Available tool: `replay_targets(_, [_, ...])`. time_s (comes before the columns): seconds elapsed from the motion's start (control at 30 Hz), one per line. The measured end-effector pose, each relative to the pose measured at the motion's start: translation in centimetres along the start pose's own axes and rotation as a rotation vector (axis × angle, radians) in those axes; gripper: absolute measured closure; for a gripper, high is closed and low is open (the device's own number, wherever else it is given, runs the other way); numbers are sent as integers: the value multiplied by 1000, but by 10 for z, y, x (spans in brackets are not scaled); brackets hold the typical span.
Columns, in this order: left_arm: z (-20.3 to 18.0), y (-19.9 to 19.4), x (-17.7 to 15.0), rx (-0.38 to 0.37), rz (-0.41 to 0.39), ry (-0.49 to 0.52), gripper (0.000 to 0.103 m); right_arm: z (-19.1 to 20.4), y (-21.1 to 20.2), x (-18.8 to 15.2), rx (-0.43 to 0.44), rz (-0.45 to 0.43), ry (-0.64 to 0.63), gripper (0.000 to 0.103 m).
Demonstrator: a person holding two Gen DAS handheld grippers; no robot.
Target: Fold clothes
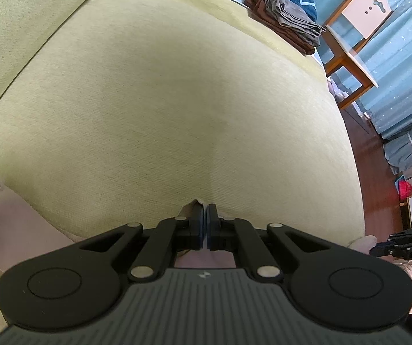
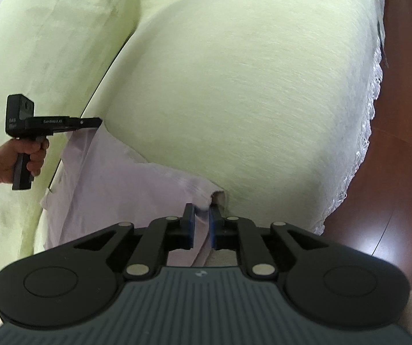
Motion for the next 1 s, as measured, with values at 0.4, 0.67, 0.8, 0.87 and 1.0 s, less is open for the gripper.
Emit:
replay_targets(0.4, [-36,-6,3,26,-60,-26,102,-14,-4,5,-27,39,24,103])
replay_targets(0.67, [-85,-29,12,72,-143,-39,55,-10,-9,20,-96,69,-57,91])
replay_targets(0.8, [-103,-61,0,108,-251,-65,54,2,-16,37,-118,74,-173,85])
replay_targets(0.87, [-115,-84,-21,164,-321,-90,54,14,-14,47,-79,89,-242,80])
replay_targets(1.0, [-125,-120,-83,273,-431,-149,54,46,-2,64,19,115,-410,78])
Point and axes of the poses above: each gripper's, at about its wrist camera, not at the fingertips, and y roughly the way its jaws point, z to its left, x to its top, the point moved 2 cm from there along y, roughly the way its jaws point, and after that the axes turned 2 degrees about -z, right-handed, at the moved point
